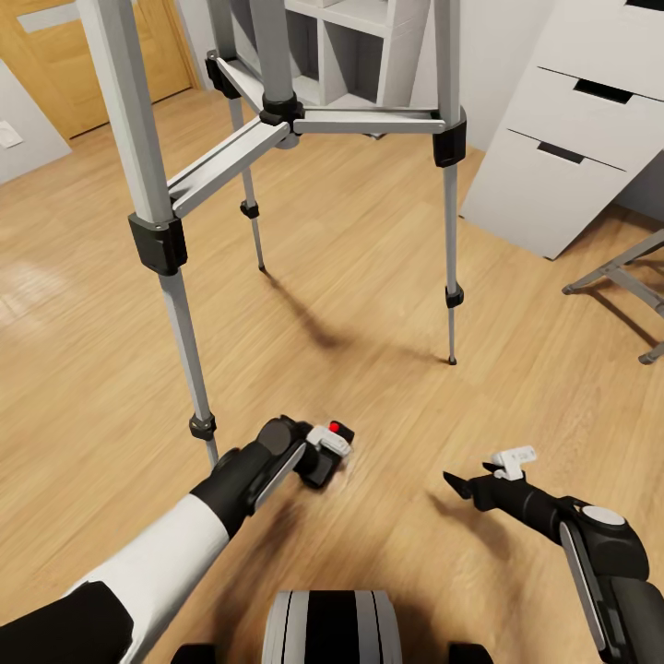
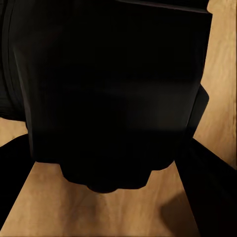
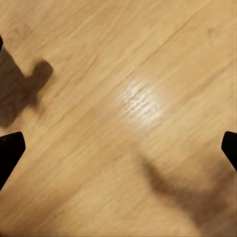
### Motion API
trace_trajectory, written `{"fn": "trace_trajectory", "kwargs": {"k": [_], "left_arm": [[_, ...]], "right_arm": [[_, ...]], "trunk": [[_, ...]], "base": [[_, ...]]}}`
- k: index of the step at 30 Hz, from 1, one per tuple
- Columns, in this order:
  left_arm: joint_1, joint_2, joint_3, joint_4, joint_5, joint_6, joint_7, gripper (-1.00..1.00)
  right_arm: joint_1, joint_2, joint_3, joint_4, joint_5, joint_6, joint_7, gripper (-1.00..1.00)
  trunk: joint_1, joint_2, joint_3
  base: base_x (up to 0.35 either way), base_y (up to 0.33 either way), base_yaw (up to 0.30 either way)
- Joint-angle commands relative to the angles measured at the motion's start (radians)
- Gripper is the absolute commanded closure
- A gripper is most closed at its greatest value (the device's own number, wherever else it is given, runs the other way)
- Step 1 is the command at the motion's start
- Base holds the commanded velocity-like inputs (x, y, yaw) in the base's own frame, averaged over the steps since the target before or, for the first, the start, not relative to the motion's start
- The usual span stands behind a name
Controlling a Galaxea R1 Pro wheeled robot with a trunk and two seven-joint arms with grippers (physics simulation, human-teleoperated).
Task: Attach the digital camera to the camera tripod in the bedroom.
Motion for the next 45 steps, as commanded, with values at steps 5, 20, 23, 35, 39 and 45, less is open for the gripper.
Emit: {"fn": "trace_trajectory", "kwargs": {"k": [5,20,23,35,39,45], "left_arm": [[0.019,-0.002,0.039,-0.018,0.011,0.004,0.004,1.00],[0.075,-0.006,0.120,-0.185,0.008,0.004,0.009,1.00],[0.092,-0.006,0.123,-0.218,0.006,0.004,0.009,1.00],[0.125,-0.008,0.125,-0.341,0.011,0.004,0.009,1.00],[0.131,-0.011,0.124,-0.354,0.014,0.004,0.009,1.00],[0.136,-0.012,0.124,-0.361,0.020,0.004,0.008,1.00]], "right_arm": [[-0.001,-0.006,-0.004,-0.001,0.010,0.002,0.017,-1.00],[-0.003,-0.037,-0.020,-0.001,0.010,0.001,0.021,-1.00],[-0.003,-0.039,-0.022,-0.001,0.010,0.001,0.021,-1.00],[-0.003,-0.037,-0.025,-0.002,0.010,0.001,0.021,-1.00],[-0.002,-0.034,-0.024,-0.002,0.010,0.001,0.021,-1.00],[-0.002,-0.031,-0.024,-0.002,0.010,0.001,0.021,-1.00]], "trunk": [[0.000,0.000,-0.001],[-0.007,0.003,0.057],[-0.008,0.004,0.069],[-0.014,0.007,0.115],[-0.015,0.008,0.131],[-0.018,0.009,0.154]], "base": [[0.000,0.000,0.000],[0.000,0.000,0.000],[0.000,0.000,0.000],[0.000,0.000,0.000],[0.000,0.000,0.000],[0.000,0.000,0.000]]}}
